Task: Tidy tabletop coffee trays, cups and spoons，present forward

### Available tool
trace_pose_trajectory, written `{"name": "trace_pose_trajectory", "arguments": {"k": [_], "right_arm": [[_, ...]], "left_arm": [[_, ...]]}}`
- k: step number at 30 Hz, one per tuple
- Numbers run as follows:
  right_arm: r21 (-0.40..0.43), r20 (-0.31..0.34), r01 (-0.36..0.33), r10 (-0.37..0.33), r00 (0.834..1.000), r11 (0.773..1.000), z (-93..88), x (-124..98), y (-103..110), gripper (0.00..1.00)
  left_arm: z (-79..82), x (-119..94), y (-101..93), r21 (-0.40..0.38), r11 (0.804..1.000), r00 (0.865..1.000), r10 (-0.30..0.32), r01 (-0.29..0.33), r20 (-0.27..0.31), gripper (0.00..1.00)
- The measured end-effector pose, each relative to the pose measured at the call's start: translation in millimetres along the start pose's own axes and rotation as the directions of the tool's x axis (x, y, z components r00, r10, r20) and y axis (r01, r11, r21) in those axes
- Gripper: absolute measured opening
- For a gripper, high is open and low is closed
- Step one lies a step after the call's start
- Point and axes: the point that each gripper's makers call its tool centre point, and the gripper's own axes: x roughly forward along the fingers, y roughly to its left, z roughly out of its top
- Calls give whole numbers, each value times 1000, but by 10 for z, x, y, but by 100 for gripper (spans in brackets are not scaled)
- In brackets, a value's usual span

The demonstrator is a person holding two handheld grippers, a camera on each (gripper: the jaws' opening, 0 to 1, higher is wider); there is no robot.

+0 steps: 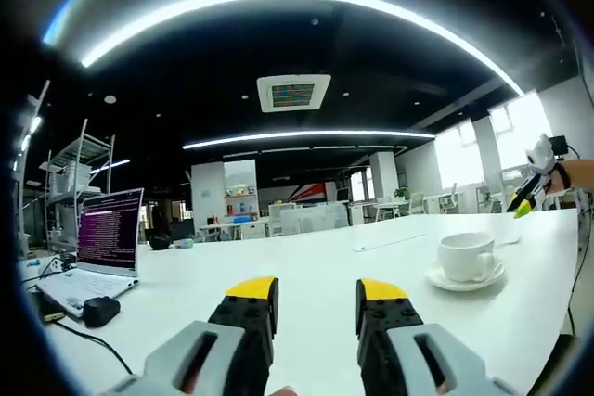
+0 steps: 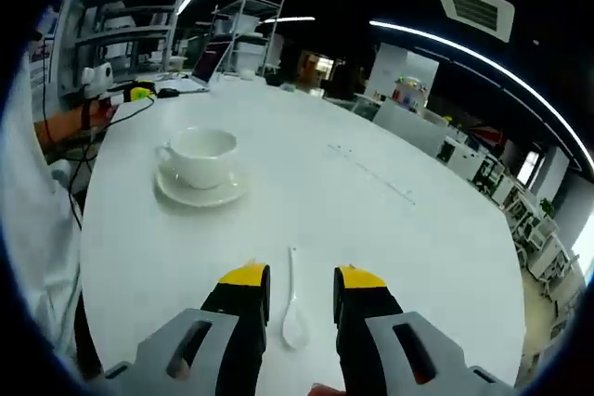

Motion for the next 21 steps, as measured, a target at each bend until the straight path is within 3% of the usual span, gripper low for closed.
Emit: {"name": "trace_pose_trajectory", "arguments": {"k": [5, 16, 21], "right_arm": [[25, -41, -50, 51, 998, 998, -86, 174, 30, 27], [80, -135, -140, 150, 979, 987, -147, 471, 302, 23], [55, -146, -147, 154, 977, 988, -140, 551, 341, 22]], "left_arm": [[-11, 8, -14, -4, 1000, 1000, -3, 3, -2, 35], [-22, 4, -40, -11, 1000, 1000, -8, 8, -5, 35], [-21, -1, -34, -11, 1000, 1000, -7, 7, -4, 35]]}}
